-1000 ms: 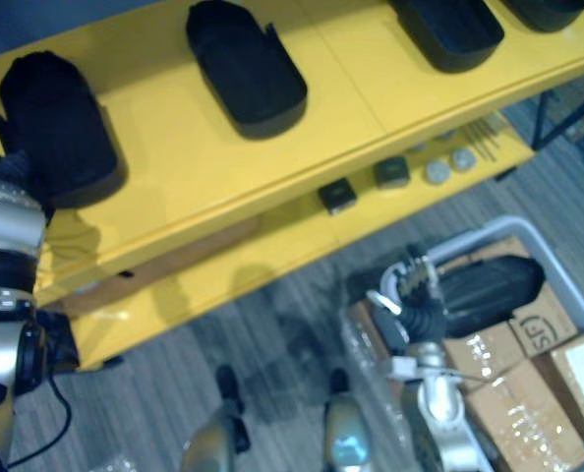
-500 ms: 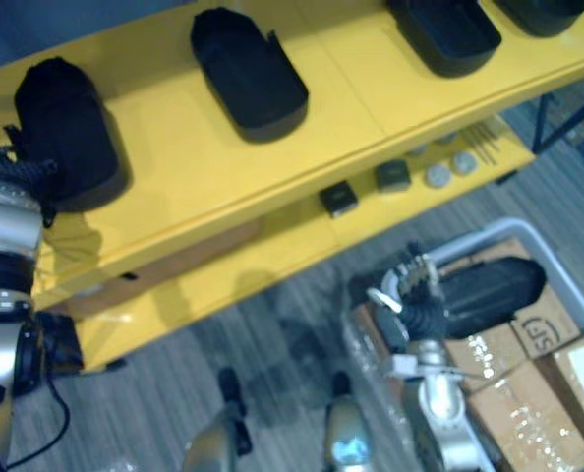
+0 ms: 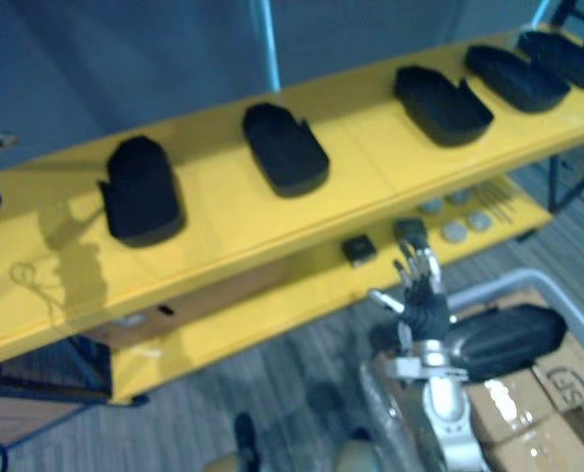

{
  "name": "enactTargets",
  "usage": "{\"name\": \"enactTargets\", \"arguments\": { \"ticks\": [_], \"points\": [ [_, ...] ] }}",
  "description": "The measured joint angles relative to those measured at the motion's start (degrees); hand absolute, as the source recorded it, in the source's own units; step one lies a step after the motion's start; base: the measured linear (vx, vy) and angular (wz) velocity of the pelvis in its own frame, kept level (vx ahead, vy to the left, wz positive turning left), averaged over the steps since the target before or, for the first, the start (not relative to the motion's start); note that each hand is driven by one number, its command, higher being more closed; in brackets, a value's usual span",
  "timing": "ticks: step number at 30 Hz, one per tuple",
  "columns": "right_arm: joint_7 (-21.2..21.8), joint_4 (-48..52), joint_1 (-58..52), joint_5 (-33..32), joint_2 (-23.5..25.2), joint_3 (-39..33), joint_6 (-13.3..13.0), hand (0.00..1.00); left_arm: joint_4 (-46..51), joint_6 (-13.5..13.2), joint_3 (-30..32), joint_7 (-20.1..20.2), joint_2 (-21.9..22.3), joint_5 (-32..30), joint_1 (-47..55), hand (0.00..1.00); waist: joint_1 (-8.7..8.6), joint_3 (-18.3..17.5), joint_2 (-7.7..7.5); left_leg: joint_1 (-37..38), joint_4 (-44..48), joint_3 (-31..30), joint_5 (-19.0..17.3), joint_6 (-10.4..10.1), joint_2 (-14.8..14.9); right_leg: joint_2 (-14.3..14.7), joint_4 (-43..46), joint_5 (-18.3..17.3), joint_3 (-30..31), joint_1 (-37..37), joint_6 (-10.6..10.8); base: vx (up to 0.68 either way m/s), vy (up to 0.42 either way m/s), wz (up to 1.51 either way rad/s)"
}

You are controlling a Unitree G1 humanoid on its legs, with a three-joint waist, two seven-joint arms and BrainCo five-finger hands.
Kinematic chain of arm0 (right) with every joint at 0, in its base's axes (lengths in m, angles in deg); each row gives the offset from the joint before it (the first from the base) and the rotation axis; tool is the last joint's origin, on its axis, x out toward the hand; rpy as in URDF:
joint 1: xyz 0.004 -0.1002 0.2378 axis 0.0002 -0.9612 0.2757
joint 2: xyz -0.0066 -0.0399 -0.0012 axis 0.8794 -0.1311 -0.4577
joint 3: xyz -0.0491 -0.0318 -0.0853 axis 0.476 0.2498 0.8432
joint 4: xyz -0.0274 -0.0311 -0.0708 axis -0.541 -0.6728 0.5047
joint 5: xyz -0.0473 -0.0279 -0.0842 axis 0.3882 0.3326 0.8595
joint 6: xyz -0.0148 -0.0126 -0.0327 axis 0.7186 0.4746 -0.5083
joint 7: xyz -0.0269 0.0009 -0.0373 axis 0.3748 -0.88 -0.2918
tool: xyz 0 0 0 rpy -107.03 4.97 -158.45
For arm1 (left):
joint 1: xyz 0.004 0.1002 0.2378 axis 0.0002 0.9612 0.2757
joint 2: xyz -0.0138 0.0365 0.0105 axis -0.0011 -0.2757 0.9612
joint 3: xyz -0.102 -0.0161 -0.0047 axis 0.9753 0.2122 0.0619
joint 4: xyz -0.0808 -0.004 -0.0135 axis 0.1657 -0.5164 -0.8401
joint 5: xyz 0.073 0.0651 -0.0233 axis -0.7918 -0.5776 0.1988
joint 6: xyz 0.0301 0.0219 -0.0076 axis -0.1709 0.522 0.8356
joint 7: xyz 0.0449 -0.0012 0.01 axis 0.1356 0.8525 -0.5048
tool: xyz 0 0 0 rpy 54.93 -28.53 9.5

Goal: Walk over and take plastic housings, then place them on the shelf

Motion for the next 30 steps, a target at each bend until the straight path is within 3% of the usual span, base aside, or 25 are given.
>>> {"name": "enactTargets", "arguments": {
  "ticks": [1, 3, 4, 5, 7, 10, 15, 19, 24, 26, 30],
  "points": [
    [-0.41, 0.0, 0.19, 0.03, 0.05, -0.3, 0.0, 0.0, 2.8, -1.31, 1.58, -1.22, 1.13, 0.23, 1.86, 0.0, 0.31, -0.38, 0.15, -0.01, 0.0, -0.39, -0.04, 0.07, -0.05, -0.01, -0.52, 0.19, -0.62, 0.52, -0.04, -0.04, 0.008, 0.29],
    [-1.7, 0.48, 0.93, 0.73, 1.15, -1.5, 0.0, 0.0, 14.61, -8.53, 6.48, -5.25, 5.96, 2.77, 9.14, 0.0, 1.5, -1.57, 0.06, -0.03, 0.0, -1.6, -0.15, 0.23, -0.44, -0.13, -1.87, 0.67, -2.28, 2.08, 0.11, -0.02, 0.019, 0.35],
    [-1.96, 1.71, 1.08, 1.19, 2.31, -2.54, 0.0, 0.0, 23.35, -13.44, 8.76, -6.38, 10.52, 4.7, 14.79, 0.0, 2.16, -2.27, -0.17, -0.03, -0.01, -2.25, -0.15, 0.23, -0.78, -0.24, -2.67, 0.88, -2.79, 3.04, 0.26, 0.0, 0.029, 0.23],
    [-2.14, 2.49, 1.11, 1.5, 3.09, -3.23, -0.04, 0.0, 28.16, -15.76, 9.41, -6.75, 13.56, 5.94, 17.98, 0.0, 2.62, -2.68, -0.37, 0.04, -0.01, -2.43, -0.17, 0.25, -0.95, -0.32, -3.09, 0.94, -2.9, 3.4, 0.32, 0.01, 0.033, 0.21],
    [-2.74, 3.65, 1.96, 2.83, 5.77, -5.62, -0.6, 0.0, 39.96, -24.32, 9.72, -6.88, 27.19, 6.09, 30.59, 0.0, 3.29, -3.85, -1.07, 0.02, -0.01, -3.87, 0.01, 0.02, -1.46, -0.4, -4.52, 1.03, -4.33, 4.75, 0.15, 0.01, 0.012, 0.28],
    [-2.57, 3.5, 2.09, 3.45, 8.32, -7.9, -0.68, 0.0, 41.11, -30.54, 9.75, -6.89, 39.41, 6.09, 41.09, 0.0, 4.07, -4.21, -1.82, -0.14, -0.01, -5.51, 0.0, -0.02, -1.42, 0.0, -5.17, 0.72, -5.9, 5.65, -0.07, -0.03, -0.016, 0.3],
    [-2.47, 2.67, 1.65, 5.03, 9.63, -8.43, 0.79, 0.0, 40.96, -32.11, 6.69, -4.0, 45.6, 6.28, 49.98, 0.0, 4.93, -4.14, -1.92, -0.36, -0.03, -5.63, 0.19, 0.01, -1.6, -0.03, -5.35, 0.78, -5.92, 5.66, -0.12, -0.01, -0.006, 0.02],
    [-3.11, -0.34, 1.68, 5.13, 9.95, -9.31, 1.46, 0.0, 38.64, -34.71, 5.83, -0.28, 46.33, 8.83, 49.87, 0.0, 4.75, -4.09, -2.35, -0.88, -0.03, -5.81, 0.6, 0.32, -1.68, -0.02, -5.47, 0.9, -6.04, 5.38, -0.15, 0.0, -0.001, 0.02],
    [-9.55, -2.42, 1.64, 9.98, 10.41, -10.44, 3.37, 0.0, 38.01, -40.89, 2.31, 3.92, 45.85, 11.21, 45.97, 0.0, 4.19, -3.75, -2.87, -1.01, -0.09, -4.93, 0.73, 0.12, -1.46, -0.02, -5.44, 1.03, -5.22, 4.59, -0.19, 0.01, -0.007, -0.07],
    [-11.47, -2.33, 0.71, 11.11, 10.51, -11.44, 3.83, 0.0, 38.49, -42.12, -1.76, 5.95, 45.0, 12.31, 44.15, 0.0, 3.43, -3.74, -2.92, -0.9, -0.09, -3.44, 0.55, 0.22, -1.12, 0.04, -5.4, 1.4, -3.5, 3.64, -0.2, 0.01, -0.003, -0.4],
    [-14.72, 1.59, -4.77, 12.07, 12.41, -16.76, 4.48, 0.0, 38.46, -42.34, -13.47, 8.79, 43.44, 13.93, 40.47, 0.0, 0.15, -2.72, -3.77, 1.91, -0.08, 3.32, -0.56, -0.35, 0.33, 0.55, -5.64, 3.52, 3.06, 2.21, 0.17, 0.03, -0.008, -0.87]
  ]
}}
